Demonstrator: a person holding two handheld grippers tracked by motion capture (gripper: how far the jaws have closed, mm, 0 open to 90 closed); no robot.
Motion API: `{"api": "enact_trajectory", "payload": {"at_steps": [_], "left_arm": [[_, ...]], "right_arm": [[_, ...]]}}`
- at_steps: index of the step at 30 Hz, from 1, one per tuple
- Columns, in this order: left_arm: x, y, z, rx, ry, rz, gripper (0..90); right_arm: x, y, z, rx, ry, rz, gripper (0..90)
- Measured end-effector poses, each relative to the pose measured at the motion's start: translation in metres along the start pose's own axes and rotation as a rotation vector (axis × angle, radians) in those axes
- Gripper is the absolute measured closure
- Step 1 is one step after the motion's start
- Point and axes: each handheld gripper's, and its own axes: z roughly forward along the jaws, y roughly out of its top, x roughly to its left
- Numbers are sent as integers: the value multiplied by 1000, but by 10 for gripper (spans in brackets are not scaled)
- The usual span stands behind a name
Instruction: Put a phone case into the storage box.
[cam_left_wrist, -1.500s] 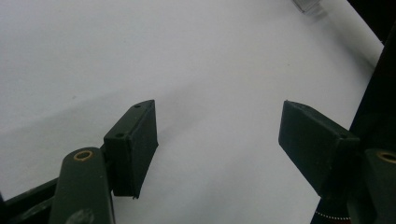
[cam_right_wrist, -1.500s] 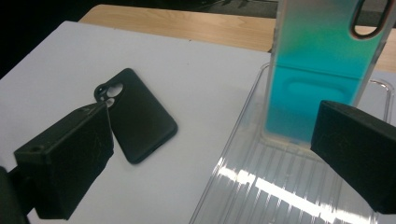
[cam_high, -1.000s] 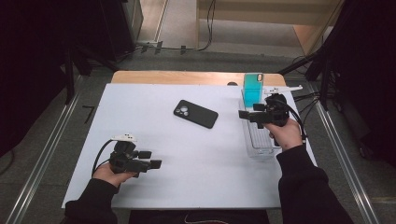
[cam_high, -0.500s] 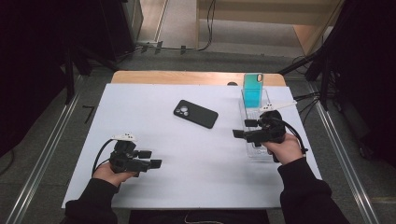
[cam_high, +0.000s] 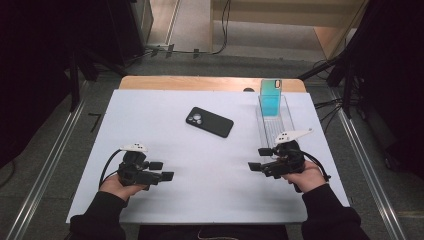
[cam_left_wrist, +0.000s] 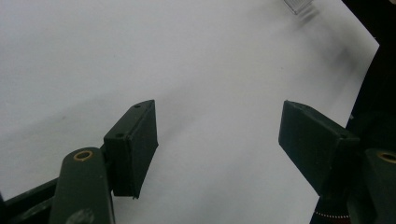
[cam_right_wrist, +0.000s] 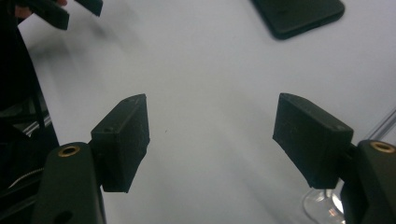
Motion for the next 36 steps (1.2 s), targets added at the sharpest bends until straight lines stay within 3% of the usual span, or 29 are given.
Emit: {"api": "enact_trajectory", "payload": {"at_steps": [11, 16, 25, 27, 29, 36], "left_arm": [[-3, -1, -1, -9, -6, 5, 281], [-3, -1, 0, -7, -9, 7, 281], [-4, -1, 0, -8, -2, 8, 281], [-4, 1, 0, -4, -18, -24, 281], [-3, 2, 0, -13, -30, -48, 280], [-2, 2, -2, -26, -5, -37, 281]], "right_arm": [[2, -28, 0, 32, -13, -17, 250], [-3, -34, 1, 48, -21, 5, 250], [2, -29, 4, 43, 10, -1, 235], [6, -25, 5, 29, 18, 0, 234], [10, -21, 8, 22, -7, -7, 234], [20, -1, 19, 25, -48, 34, 230]]}}
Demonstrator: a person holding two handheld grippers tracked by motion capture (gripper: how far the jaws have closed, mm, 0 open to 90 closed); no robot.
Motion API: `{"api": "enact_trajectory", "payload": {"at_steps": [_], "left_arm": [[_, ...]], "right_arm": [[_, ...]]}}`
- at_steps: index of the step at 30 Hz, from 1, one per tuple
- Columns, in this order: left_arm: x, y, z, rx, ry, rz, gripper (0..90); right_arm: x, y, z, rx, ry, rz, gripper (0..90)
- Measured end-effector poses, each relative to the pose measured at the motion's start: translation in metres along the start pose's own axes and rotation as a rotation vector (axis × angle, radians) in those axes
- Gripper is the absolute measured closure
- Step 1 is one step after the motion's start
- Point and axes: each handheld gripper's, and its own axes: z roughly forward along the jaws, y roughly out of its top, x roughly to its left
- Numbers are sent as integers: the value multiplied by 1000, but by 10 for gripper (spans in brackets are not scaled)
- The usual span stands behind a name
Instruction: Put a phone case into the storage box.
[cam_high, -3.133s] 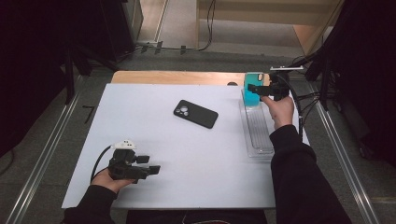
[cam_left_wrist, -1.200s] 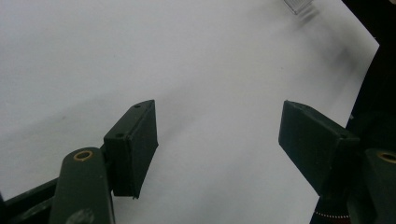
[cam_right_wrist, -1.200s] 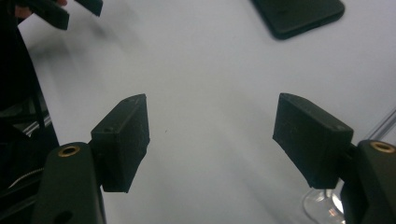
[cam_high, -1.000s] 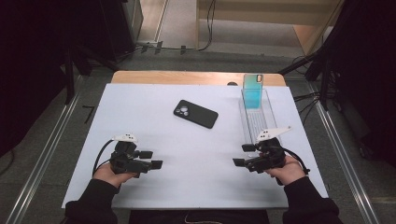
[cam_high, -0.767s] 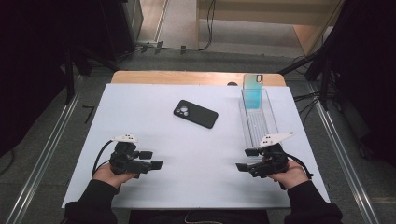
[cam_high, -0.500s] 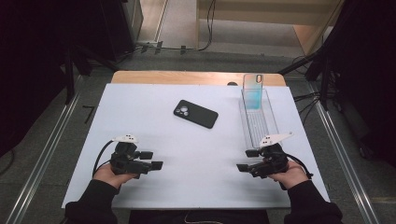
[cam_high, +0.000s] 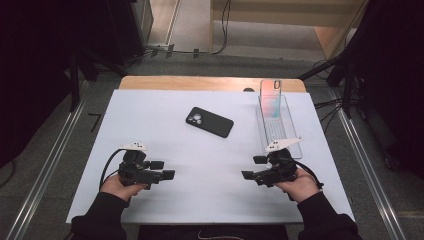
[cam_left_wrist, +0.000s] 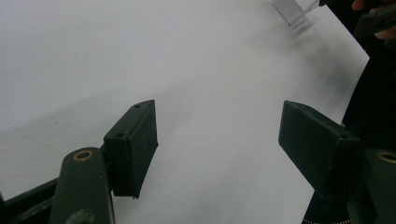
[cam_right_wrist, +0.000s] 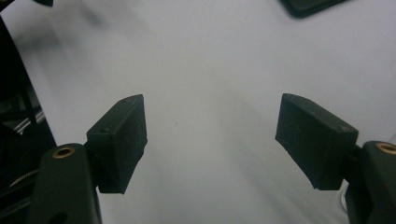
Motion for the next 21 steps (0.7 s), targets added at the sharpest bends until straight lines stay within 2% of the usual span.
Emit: {"api": "enact_trajectory", "payload": {"at_steps": [2, 4, 8, 14, 21], "left_arm": [[-1, -1, 0, -2, 3, 0, 281], [-2, -1, 0, 2, 9, 6, 282], [-2, -2, 1, 13, 13, 11, 282], [-1, -2, 2, 18, 19, 12, 281], [0, -2, 2, 21, 20, 13, 281]], "right_arm": [[0, 6, 2, -3, -4, 10, 229], [-1, 11, 4, -4, -37, 33, 229], [-3, 20, 9, -15, -52, 75, 229], [-2, 33, 18, -21, -67, 73, 222], [-8, 52, 28, -33, -68, 103, 218]]}}
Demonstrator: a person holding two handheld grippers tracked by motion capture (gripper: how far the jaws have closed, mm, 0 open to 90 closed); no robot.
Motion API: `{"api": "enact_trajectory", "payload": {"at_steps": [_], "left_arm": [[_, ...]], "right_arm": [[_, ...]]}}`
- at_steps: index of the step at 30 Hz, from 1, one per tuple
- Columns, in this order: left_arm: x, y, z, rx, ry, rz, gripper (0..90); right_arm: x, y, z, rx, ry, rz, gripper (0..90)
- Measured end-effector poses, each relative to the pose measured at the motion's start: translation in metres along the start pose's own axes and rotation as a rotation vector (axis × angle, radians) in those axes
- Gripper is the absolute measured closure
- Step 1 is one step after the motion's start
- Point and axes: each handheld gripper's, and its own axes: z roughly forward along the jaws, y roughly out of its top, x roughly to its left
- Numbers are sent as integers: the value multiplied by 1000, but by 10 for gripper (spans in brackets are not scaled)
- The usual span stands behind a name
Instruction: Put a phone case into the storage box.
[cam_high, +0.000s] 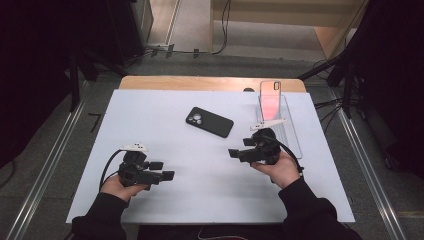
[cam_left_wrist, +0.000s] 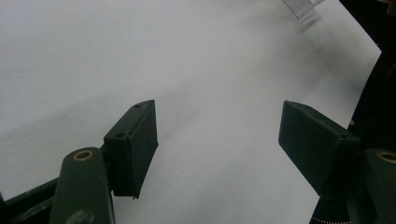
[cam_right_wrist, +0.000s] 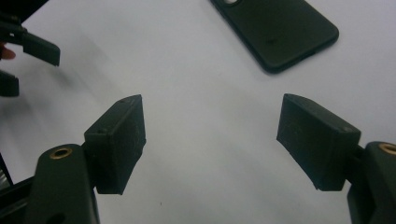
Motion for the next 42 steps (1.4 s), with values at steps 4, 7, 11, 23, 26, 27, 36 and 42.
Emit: {"api": "enact_trajectory", "payload": {"at_steps": [4, 7, 11, 23, 26, 27, 36, 42], "left_arm": [[0, 0, 0, 0, 2, 3, 281], [1, 0, 0, 1, -2, -5, 281], [1, -1, 0, -8, 0, -6, 281], [3, -1, -1, -8, 4, -13, 281], [3, -1, -1, -8, 4, -14, 281], [3, -1, -1, -7, 5, -14, 281], [3, -1, 0, -3, 11, -9, 281], [3, -1, -1, -3, 11, -6, 281]], "right_arm": [[-3, 12, 6, -3, -7, 16, 217], [-3, 19, 11, -6, -10, 33, 218], [-3, 29, 19, 6, -10, 26, 217], [-14, 67, 50, 38, -16, 55, 218], [-15, 74, 58, 55, -34, 53, 218], [-15, 76, 61, 56, -36, 47, 218], [-24, 95, 80, 58, -67, 36, 218], [-33, 106, 93, 61, -100, 40, 223]]}}
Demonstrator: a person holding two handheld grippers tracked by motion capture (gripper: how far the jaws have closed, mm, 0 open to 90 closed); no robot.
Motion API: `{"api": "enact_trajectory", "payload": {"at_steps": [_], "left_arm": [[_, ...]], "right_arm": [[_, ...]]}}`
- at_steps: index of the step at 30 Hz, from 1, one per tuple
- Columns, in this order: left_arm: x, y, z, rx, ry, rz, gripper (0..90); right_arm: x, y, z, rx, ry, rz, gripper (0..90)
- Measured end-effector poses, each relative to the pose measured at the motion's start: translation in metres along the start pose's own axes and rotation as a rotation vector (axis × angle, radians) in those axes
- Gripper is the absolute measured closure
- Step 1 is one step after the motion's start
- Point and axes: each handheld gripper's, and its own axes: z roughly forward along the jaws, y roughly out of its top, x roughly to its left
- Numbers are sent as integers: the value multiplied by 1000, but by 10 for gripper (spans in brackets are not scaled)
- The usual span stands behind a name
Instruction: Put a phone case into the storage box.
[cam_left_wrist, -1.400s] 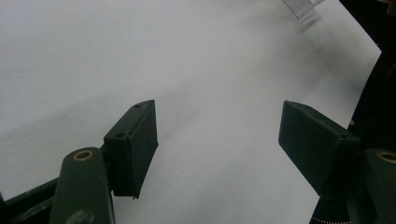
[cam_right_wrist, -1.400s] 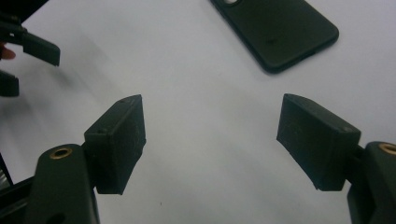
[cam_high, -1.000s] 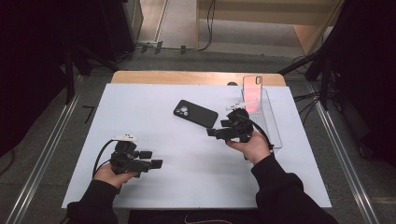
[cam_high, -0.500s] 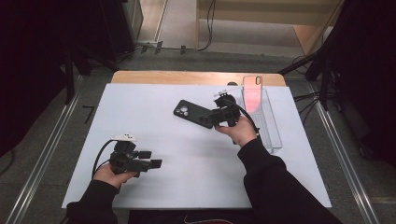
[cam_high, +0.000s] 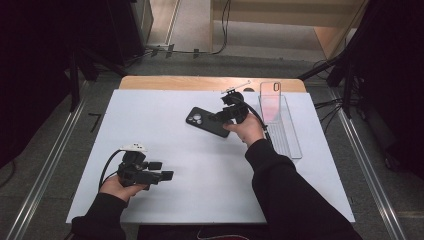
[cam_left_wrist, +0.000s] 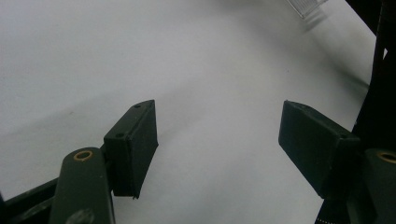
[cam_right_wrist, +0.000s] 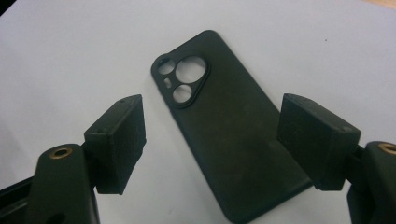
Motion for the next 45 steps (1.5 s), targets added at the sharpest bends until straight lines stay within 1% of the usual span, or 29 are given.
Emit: {"api": "enact_trajectory", "payload": {"at_steps": [3, 6, 8, 10, 11, 12, 13, 16, 17, 18, 20, 24, 29, 30, 32, 34, 36, 37, 40, 42, 43, 45], "left_arm": [[1, 0, -2, -4, 4, -5, 281], [1, 0, -2, -4, 4, -7, 281], [1, 0, -1, -2, 3, -2, 281], [0, 0, 0, 2, 3, 1, 282], [0, 0, 1, 5, 7, 5, 281], [-1, 0, 1, 8, 9, 5, 281], [-1, 0, 2, 8, 9, 6, 281], [-2, 1, 3, 13, 7, 10, 281], [-2, 1, 3, 14, 7, 12, 282], [-2, 1, 3, 15, 8, 13, 281], [-2, 1, 3, 17, 9, 14, 282], [-2, 0, 4, 21, 11, 19, 282], [-1, 0, 3, 18, 11, 15, 282], [-1, 0, 4, 18, 10, 14, 282], [-1, 0, 4, 22, 12, 15, 282], [-1, 0, 4, 22, 11, 13, 282], [0, 0, 4, 20, 12, 13, 282], [0, 0, 4, 20, 11, 12, 282], [0, 0, 4, 20, 12, 11, 282], [-1, 0, 4, 21, 15, 11, 282], [-1, 0, 4, 22, 15, 13, 282], [-1, 0, 4, 21, 15, 13, 282]], "right_arm": [[-5, 2, 8, 2, -23, 12, 230], [-11, 4, 15, 1, -31, 18, 241], [-14, 6, 20, 0, -35, 23, 256], [-16, 6, 24, 5, -42, 33, 291], [-17, 7, 26, 5, -41, 35, 332], [-18, 7, 27, 3, -44, 30, 396], [-18, 7, 28, 0, -62, 34, 456], [-23, 9, 34, 12, -53, 48, 651], [-24, 10, 36, 18, -57, 45, 728], [-25, 11, 38, 22, -54, 42, 786], [-26, 11, 43, 19, -64, 36, 868], [-31, 13, 51, 9, -80, 47, 872], [-36, 16, 62, 35, -100, 64, 872], [-36, 15, 64, 31, -105, 52, 872], [-36, 15, 69, 40, -113, 49, 872], [-34, 14, 71, 41, -133, 40, 873], [-34, 14, 71, 55, -124, 38, 873], [-34, 13, 71, 53, -124, 22, 873], [-29, 11, 69, 73, -121, -5, 873], [-26, 8, 68, 74, -117, -26, 873], [-24, 7, 67, 80, -114, -23, 872], [-21, 4, 66, 81, -106, -37, 872]]}}
